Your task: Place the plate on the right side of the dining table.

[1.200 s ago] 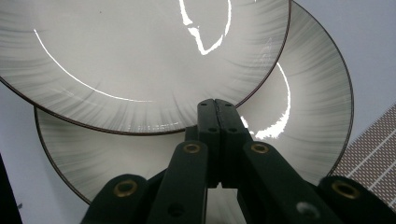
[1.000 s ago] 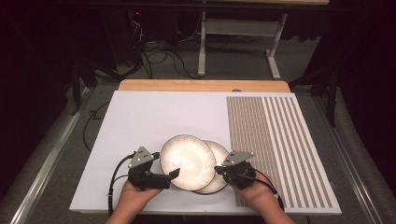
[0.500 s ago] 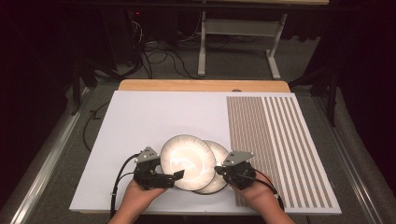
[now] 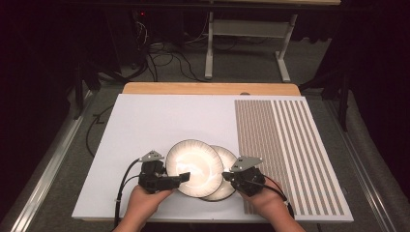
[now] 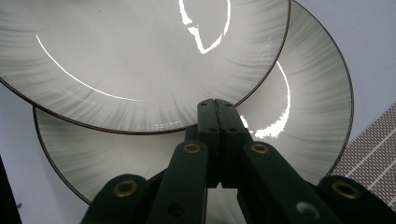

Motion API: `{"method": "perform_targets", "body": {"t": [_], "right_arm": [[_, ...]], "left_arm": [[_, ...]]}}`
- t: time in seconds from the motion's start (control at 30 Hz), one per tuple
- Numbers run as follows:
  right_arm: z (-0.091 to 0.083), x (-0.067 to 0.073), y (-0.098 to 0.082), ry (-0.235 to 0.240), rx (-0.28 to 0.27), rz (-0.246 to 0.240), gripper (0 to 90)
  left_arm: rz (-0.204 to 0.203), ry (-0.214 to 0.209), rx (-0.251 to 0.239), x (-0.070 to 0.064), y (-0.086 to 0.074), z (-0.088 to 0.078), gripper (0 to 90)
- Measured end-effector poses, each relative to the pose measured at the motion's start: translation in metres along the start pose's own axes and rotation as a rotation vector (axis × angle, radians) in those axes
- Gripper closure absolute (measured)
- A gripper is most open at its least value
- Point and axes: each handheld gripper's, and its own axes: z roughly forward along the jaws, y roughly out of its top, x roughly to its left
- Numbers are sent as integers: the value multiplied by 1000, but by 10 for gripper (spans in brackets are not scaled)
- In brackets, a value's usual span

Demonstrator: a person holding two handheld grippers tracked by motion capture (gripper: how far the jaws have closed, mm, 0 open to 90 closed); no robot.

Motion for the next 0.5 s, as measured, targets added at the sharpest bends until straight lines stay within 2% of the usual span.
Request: {"method": "perform_targets", "body": {"t": [0.17, 0.5], "right_arm": [[0, 1, 0, -1, -1, 6, 900], [0, 1, 0, -6, 2, 5, 900]], "left_arm": [[-19, 22, 7, 2, 1, -2, 480], [-61, 28, 4, 2, 3, -3, 531]]}}
